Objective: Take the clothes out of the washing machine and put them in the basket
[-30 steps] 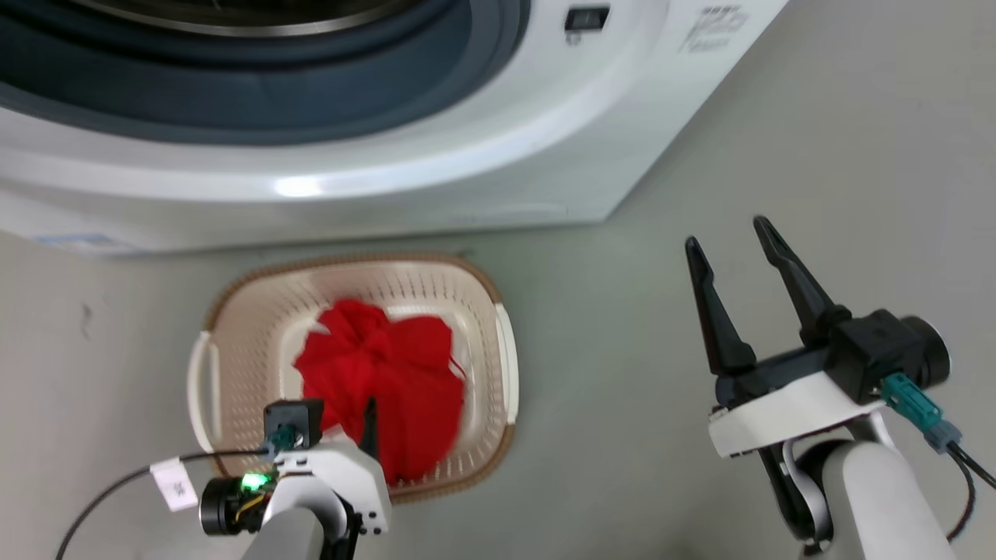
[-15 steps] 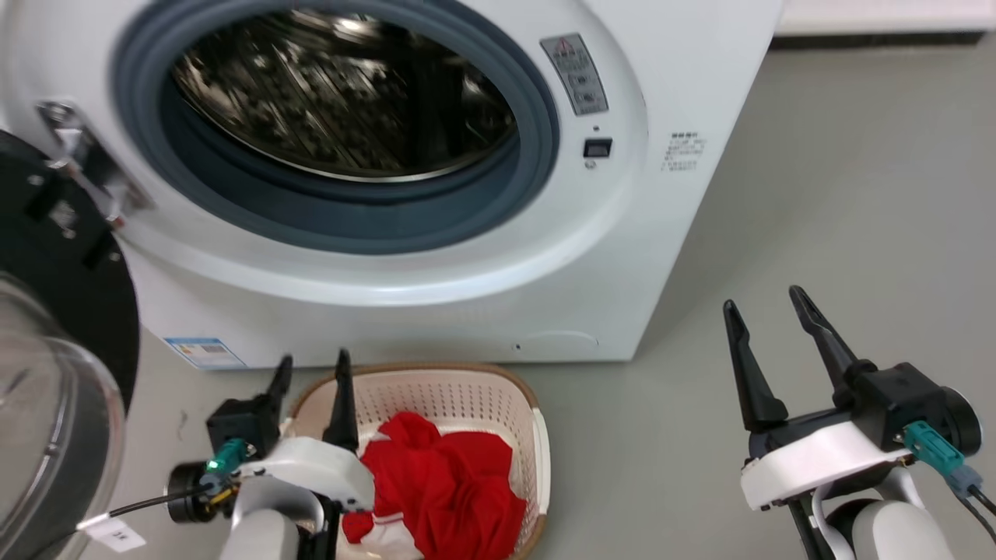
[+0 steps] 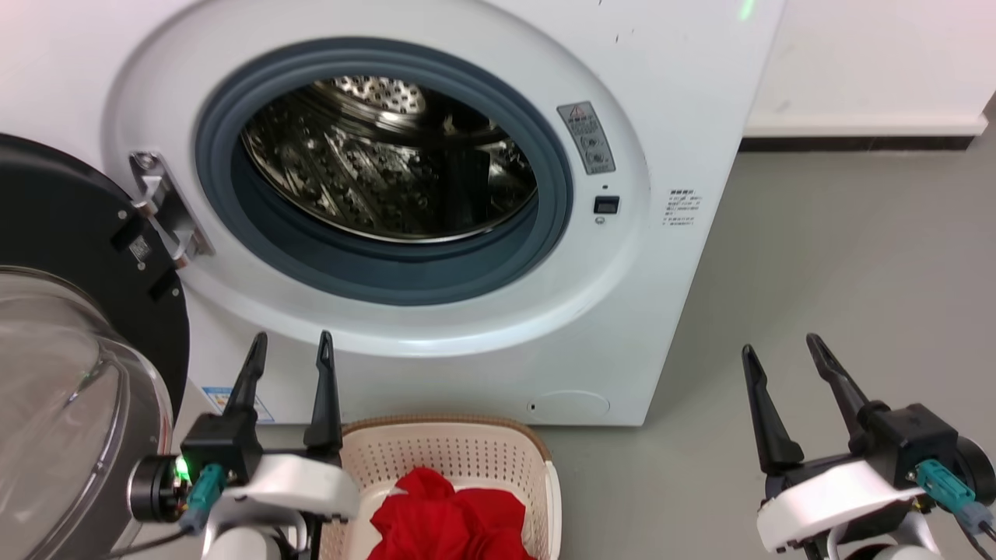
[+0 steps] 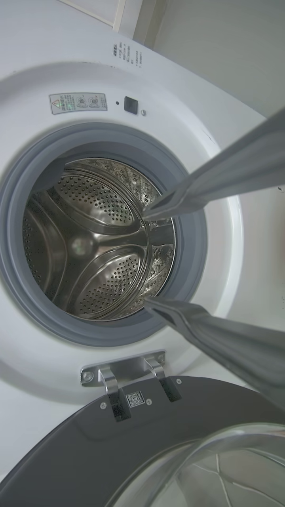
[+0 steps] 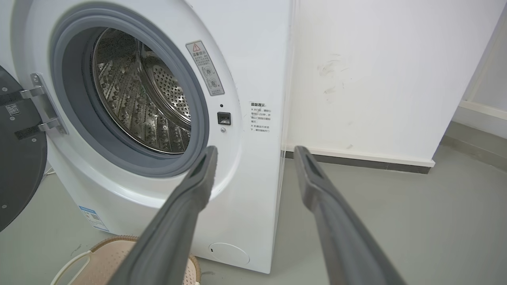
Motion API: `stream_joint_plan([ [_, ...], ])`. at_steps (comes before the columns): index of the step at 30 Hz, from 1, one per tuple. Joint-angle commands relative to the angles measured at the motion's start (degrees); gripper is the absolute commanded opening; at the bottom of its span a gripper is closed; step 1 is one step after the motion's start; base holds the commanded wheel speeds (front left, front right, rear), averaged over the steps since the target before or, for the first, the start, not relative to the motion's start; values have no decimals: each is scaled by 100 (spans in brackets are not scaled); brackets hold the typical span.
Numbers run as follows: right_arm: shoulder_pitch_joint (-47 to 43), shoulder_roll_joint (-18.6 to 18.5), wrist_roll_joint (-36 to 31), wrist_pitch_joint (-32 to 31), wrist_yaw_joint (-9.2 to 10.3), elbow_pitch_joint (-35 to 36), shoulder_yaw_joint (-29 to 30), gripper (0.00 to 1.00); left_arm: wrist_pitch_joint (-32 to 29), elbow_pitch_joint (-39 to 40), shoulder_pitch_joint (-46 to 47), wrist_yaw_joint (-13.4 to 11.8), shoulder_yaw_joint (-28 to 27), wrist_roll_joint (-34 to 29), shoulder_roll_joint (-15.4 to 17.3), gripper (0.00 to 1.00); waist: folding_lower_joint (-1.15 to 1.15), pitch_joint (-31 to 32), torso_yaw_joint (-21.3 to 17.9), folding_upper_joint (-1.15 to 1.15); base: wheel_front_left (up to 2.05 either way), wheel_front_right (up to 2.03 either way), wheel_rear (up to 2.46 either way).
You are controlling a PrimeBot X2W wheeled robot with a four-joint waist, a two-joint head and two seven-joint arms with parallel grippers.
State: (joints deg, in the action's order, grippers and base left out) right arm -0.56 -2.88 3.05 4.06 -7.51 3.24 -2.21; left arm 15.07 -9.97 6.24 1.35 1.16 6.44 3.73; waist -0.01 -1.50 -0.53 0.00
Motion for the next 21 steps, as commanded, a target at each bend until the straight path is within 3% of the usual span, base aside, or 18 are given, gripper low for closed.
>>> stream_joint_plan([
  [1, -108, 1, 14, -11, 4, 44, 18, 100, 14, 52, -134, 0, 22, -33, 19, 100, 1, 127, 6, 0, 0, 0, 0],
  [21, -358, 1, 116, -73, 4, 128, -13, 100, -194, 347, -573, -120, 137, -28, 120, 100, 1, 306, -76, 0, 0, 0, 0],
])
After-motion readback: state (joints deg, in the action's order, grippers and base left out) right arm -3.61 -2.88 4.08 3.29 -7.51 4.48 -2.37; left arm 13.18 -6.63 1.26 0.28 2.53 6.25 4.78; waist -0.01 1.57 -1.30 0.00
